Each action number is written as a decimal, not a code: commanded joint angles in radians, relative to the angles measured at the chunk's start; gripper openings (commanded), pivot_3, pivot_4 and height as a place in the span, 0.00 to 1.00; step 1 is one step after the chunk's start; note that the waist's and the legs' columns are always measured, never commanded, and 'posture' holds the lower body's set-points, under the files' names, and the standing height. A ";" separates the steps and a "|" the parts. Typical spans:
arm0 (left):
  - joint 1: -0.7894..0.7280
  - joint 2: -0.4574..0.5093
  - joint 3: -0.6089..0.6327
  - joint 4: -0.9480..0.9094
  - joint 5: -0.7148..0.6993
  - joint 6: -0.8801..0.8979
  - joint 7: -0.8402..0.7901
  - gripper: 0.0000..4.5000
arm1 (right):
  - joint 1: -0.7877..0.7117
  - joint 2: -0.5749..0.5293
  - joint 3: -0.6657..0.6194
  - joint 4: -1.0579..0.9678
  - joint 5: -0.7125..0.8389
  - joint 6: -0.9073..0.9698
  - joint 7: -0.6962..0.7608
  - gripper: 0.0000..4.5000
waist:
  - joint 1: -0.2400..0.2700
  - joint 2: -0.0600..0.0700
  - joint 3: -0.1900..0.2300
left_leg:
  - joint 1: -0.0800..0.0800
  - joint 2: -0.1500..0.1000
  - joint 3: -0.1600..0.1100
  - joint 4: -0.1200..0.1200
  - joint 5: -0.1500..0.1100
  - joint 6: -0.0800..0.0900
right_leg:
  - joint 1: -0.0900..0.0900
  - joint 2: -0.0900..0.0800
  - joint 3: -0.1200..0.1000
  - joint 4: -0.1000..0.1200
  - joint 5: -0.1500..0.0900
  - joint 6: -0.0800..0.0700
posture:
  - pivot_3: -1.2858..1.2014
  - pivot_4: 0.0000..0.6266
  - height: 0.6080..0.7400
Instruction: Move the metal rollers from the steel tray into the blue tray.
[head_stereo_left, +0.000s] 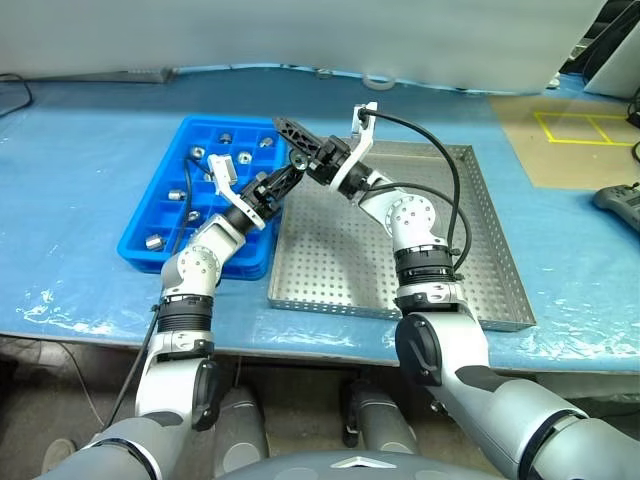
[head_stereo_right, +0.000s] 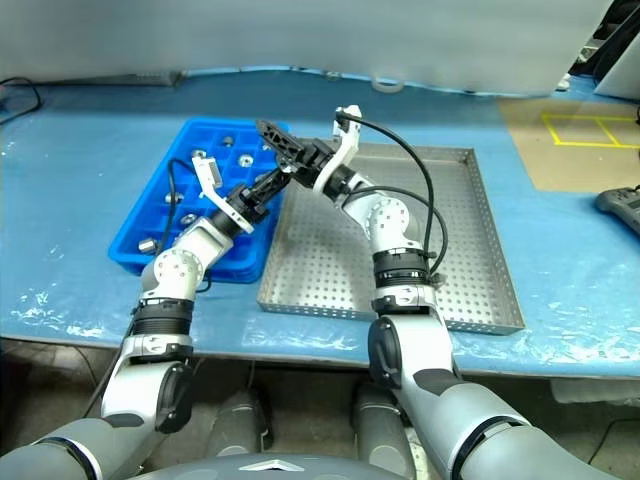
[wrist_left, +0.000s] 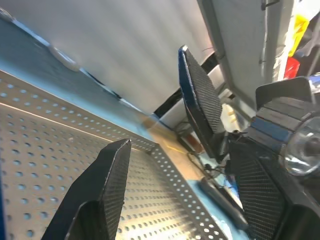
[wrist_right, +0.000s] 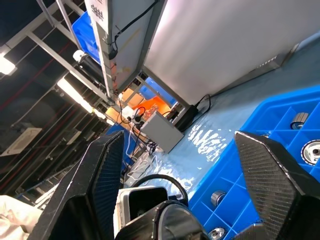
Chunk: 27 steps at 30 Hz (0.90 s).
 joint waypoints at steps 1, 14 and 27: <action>0.007 0.003 -0.040 -0.088 -0.040 0.053 -0.069 0.74 | 0.014 0.001 0.012 -0.014 0.006 -0.009 -0.015 0.81 | 0.000 0.000 0.000 | 0.000 0.000 0.000 0.000 0.000 0.000 | 0.000 0.000 0.000 0.000 0.000 0.000 | 0.37 0.24 1.00; 0.036 -0.054 0.061 -0.149 -0.189 0.140 -0.014 0.74 | 0.018 0.011 0.032 0.028 -0.004 -0.050 -0.019 0.81 | -0.001 0.000 0.000 | 0.000 0.000 0.000 0.000 0.000 0.000 | 0.000 0.000 0.000 0.000 0.000 0.000 | 0.38 0.24 1.00; 0.064 -0.096 0.060 -0.136 -0.179 0.130 0.056 0.66 | 0.011 0.016 0.041 0.058 -0.008 -0.075 -0.007 0.81 | 0.000 0.000 0.000 | 0.000 0.000 0.000 0.000 0.000 0.000 | 0.001 0.000 0.000 0.000 0.000 0.000 | 0.39 0.24 1.00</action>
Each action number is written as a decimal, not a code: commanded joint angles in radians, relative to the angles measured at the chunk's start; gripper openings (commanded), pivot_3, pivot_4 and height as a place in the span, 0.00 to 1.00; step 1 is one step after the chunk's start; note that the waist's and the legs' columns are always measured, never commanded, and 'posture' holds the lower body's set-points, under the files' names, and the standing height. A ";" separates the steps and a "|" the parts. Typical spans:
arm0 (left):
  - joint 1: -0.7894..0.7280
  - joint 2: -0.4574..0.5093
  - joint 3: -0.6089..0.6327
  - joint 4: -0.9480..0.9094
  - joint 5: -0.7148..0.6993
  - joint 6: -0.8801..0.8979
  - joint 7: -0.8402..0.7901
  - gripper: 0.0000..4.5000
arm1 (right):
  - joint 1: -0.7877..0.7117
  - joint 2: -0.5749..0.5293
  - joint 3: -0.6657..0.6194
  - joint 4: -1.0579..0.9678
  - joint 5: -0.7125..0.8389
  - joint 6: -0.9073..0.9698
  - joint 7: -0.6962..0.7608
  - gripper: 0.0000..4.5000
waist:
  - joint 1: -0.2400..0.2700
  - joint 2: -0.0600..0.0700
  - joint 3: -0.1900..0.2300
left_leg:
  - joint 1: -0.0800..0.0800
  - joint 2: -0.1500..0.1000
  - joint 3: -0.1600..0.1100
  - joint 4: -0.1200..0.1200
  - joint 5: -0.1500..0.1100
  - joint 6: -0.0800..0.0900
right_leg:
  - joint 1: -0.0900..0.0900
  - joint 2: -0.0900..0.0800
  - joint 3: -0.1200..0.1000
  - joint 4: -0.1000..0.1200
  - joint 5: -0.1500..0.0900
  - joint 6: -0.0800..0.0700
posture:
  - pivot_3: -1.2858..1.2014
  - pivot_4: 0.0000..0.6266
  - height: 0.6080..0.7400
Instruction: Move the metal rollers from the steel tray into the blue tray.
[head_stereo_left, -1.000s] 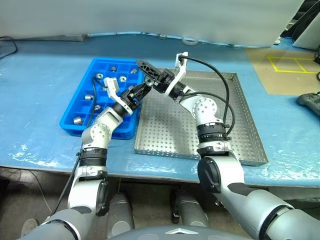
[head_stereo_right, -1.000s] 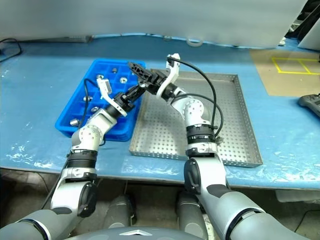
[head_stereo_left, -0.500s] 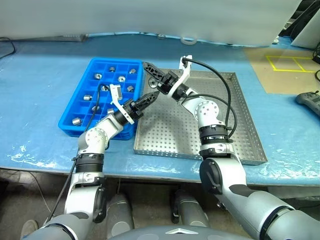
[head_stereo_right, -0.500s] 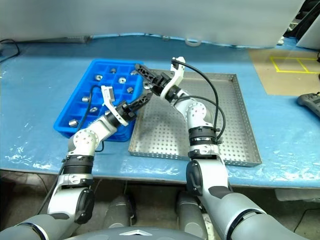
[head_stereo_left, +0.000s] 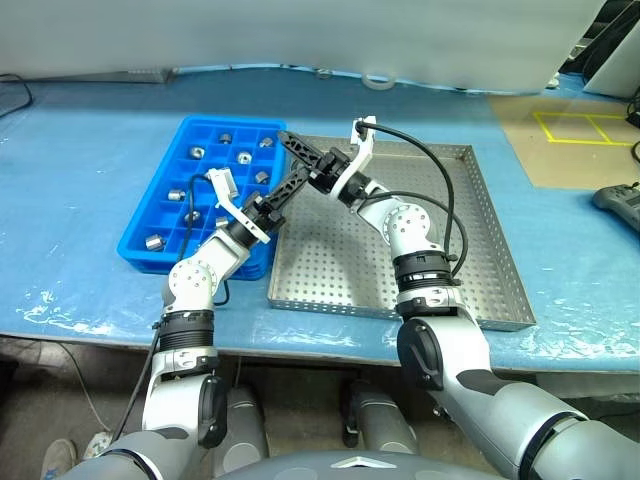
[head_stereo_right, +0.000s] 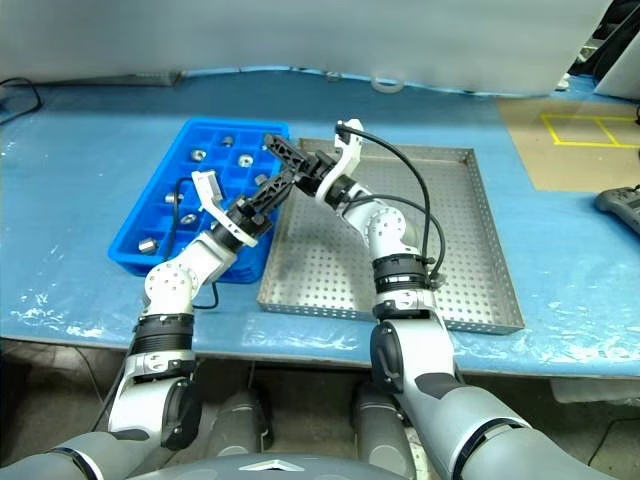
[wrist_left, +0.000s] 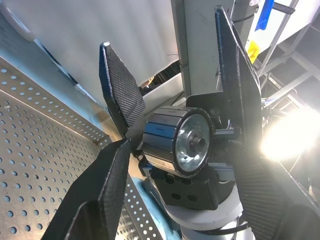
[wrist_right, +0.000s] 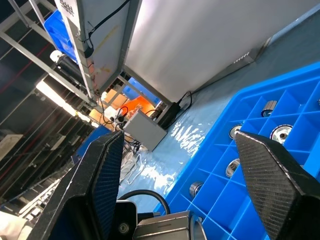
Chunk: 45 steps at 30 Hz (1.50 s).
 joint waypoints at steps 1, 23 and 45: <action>-0.004 -0.008 -0.008 -0.050 -0.027 0.005 0.003 0.61 | -0.018 0.014 0.017 0.001 0.001 -0.017 0.012 0.81 | 0.000 0.000 0.000 | 0.000 0.000 0.000 0.000 0.000 0.000 | 0.000 0.000 0.000 0.000 0.000 0.000 | 0.39 0.24 1.00; -0.065 0.057 0.297 0.046 0.031 -0.418 0.470 0.29 | -0.087 0.063 0.046 0.165 -0.037 -0.107 0.097 0.81 | 0.022 0.000 0.000 | 0.000 0.000 -0.003 -0.001 0.000 0.000 | 0.001 0.000 -0.002 -0.001 0.000 0.000 | 0.44 0.24 1.00; -0.091 0.173 0.020 0.301 0.429 -0.486 0.370 0.29 | -0.025 0.043 0.059 0.094 -0.061 -0.124 0.075 0.81 | 0.027 0.000 0.000 | 0.000 0.000 -0.003 0.000 0.001 -0.001 | 0.002 -0.001 -0.003 0.001 0.000 0.000 | 0.40 0.24 1.00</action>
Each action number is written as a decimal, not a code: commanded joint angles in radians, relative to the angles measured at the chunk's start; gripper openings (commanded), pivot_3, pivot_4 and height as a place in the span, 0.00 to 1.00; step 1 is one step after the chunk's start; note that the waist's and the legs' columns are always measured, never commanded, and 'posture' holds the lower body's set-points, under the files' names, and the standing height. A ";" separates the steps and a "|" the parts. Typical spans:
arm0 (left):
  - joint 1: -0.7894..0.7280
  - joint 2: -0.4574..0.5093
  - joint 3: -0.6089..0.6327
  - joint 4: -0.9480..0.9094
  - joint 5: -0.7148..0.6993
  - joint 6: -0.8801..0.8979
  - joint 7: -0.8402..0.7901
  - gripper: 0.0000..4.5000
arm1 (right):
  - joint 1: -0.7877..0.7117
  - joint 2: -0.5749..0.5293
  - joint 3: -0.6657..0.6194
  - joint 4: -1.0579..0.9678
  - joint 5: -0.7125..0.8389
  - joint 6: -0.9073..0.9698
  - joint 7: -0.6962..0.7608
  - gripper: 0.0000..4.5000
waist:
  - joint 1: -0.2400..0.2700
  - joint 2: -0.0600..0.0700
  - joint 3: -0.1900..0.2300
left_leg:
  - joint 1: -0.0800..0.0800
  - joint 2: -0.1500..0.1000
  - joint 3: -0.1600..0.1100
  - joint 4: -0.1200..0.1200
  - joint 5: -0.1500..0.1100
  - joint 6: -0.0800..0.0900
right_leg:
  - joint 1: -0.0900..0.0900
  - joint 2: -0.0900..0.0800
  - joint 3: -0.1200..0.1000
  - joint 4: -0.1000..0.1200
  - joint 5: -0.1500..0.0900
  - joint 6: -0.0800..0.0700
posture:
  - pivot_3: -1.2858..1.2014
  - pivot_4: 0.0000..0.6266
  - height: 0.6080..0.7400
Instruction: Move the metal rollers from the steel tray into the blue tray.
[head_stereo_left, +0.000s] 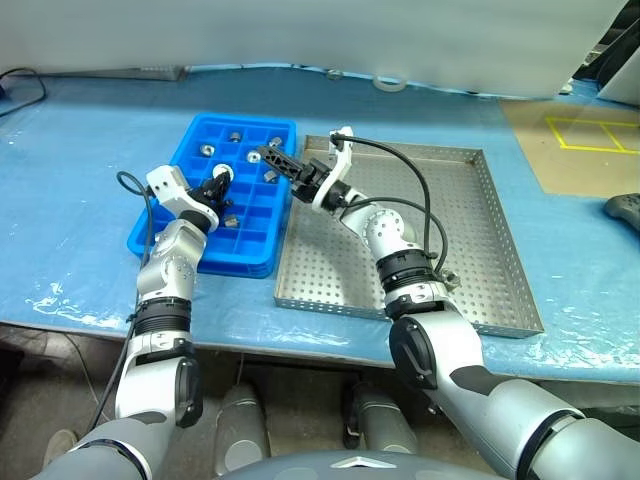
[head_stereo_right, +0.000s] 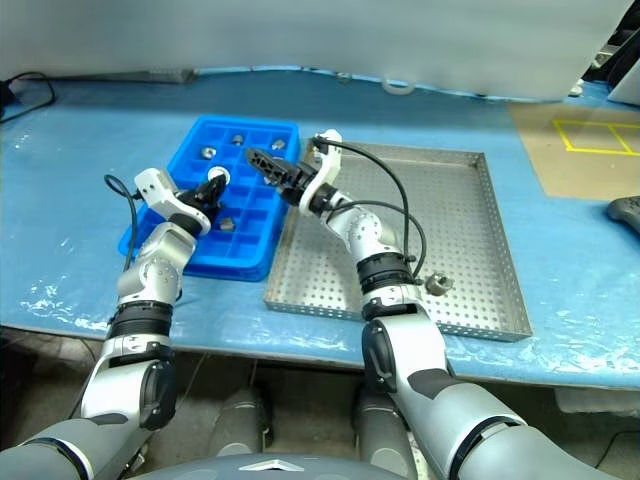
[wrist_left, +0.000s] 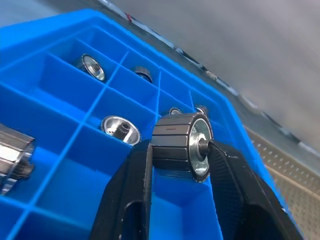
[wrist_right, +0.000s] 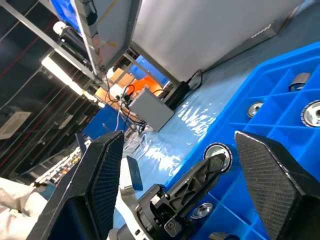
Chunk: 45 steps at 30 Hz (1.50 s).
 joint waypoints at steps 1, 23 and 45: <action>-0.013 0.003 0.004 0.025 0.008 -0.014 -0.027 0.37 | 0.004 0.009 0.006 -0.054 0.006 -0.010 0.003 0.81 | -0.001 0.000 0.000 | 0.000 0.000 0.000 0.000 0.000 0.000 | 0.000 0.000 0.000 0.000 0.000 0.000 | 0.40 0.24 1.00; 0.133 0.189 -0.056 -0.409 -0.071 0.141 -0.317 0.80 | 0.198 -0.571 0.262 -0.402 -0.068 0.137 0.580 0.81 | 0.025 0.000 0.000 | 0.001 0.000 0.000 0.001 -0.001 0.002 | 0.003 -0.001 -0.002 -0.001 0.000 0.000 | 0.41 0.24 1.00; 0.229 0.133 -0.222 -0.461 0.073 0.089 -0.335 0.80 | 0.244 -0.998 0.407 -0.234 -0.399 -0.071 0.767 0.81 | 0.002 0.000 0.000 | 0.006 -0.001 0.002 0.006 -0.005 0.009 | 0.008 -0.001 0.003 -0.001 -0.001 0.000 | 0.41 0.24 1.00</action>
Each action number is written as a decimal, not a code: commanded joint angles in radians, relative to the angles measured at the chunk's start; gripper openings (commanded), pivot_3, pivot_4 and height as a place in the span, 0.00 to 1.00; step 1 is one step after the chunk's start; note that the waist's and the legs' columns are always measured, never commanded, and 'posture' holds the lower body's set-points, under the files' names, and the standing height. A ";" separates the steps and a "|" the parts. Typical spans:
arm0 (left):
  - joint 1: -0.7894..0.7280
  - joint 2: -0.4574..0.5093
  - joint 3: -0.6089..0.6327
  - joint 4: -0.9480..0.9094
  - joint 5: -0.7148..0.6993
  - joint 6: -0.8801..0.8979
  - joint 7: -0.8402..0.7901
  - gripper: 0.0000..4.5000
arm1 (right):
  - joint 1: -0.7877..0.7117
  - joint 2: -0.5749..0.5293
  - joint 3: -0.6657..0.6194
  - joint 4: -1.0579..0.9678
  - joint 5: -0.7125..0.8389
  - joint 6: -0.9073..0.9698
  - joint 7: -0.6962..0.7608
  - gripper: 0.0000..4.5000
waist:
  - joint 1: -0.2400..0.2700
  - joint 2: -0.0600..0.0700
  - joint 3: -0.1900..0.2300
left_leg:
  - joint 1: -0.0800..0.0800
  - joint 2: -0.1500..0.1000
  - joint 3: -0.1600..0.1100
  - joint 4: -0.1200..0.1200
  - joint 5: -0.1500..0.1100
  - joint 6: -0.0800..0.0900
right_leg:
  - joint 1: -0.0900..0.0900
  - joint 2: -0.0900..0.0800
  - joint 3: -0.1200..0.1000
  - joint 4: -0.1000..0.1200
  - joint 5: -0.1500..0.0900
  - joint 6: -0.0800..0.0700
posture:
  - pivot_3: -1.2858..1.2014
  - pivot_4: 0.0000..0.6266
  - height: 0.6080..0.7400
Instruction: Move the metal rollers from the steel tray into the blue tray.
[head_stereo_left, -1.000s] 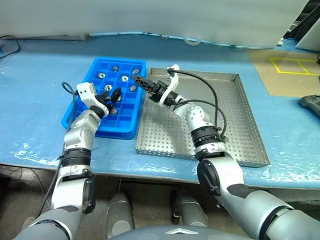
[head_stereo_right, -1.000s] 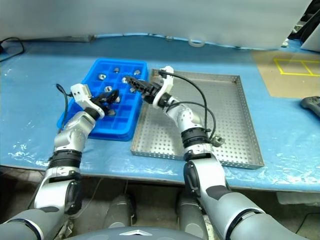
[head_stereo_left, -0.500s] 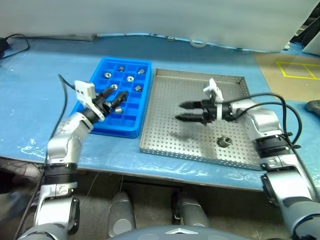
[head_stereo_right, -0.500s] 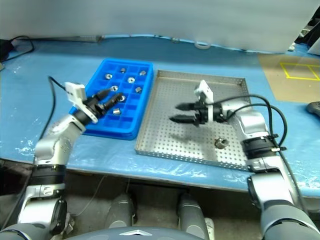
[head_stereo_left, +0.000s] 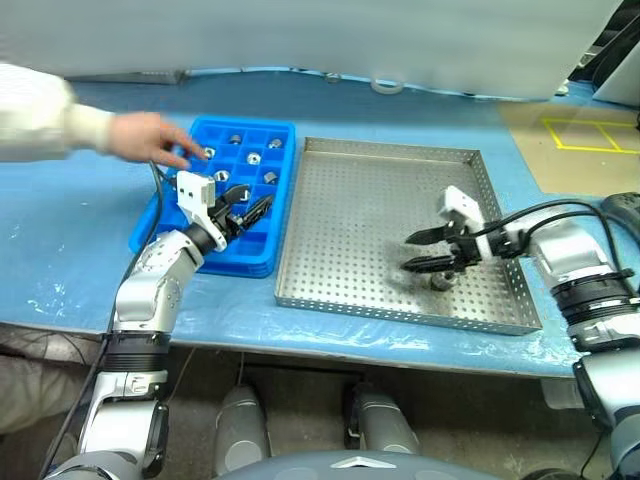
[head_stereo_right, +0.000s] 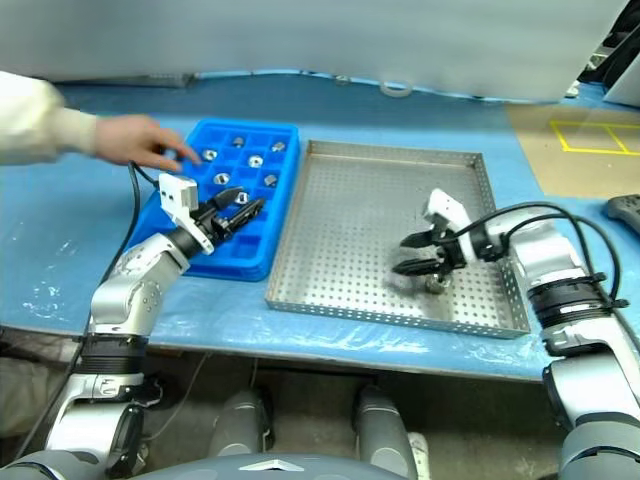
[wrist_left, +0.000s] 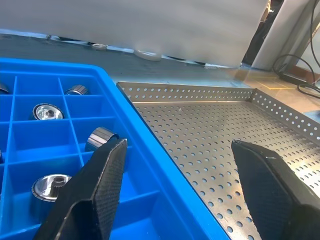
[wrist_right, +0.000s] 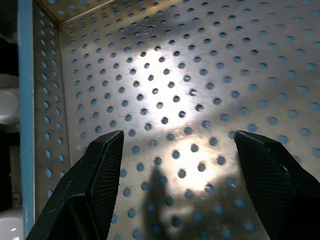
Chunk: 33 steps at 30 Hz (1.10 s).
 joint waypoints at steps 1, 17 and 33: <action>0.003 -0.004 -0.012 -0.038 0.007 -0.018 -0.014 0.80 | -0.018 -0.050 -0.014 0.037 -0.043 -0.052 0.023 0.81 | 0.001 0.000 0.000 | 0.000 0.000 0.000 0.000 0.000 0.000 | 0.000 0.000 0.000 0.000 0.000 0.000 | 0.41 0.24 1.00; -0.034 -0.017 -0.027 0.037 0.035 -0.033 -0.056 0.80 | 0.232 -0.103 -0.028 -0.151 -0.074 0.035 -0.015 0.81 | -0.001 0.000 0.000 | 0.000 0.001 0.002 0.001 -0.001 0.002 | 0.000 0.000 0.001 0.000 0.000 0.000 | 0.38 0.24 1.00; -0.043 -0.008 -0.016 -0.007 0.008 0.007 -0.097 0.81 | 0.190 -0.005 -0.014 -0.088 -0.105 -0.021 -0.075 0.39 | -0.033 -0.001 -0.001 | 0.009 0.000 0.002 0.001 -0.002 0.003 | 0.008 0.000 0.001 -0.002 0.000 0.000 | 0.39 0.24 1.00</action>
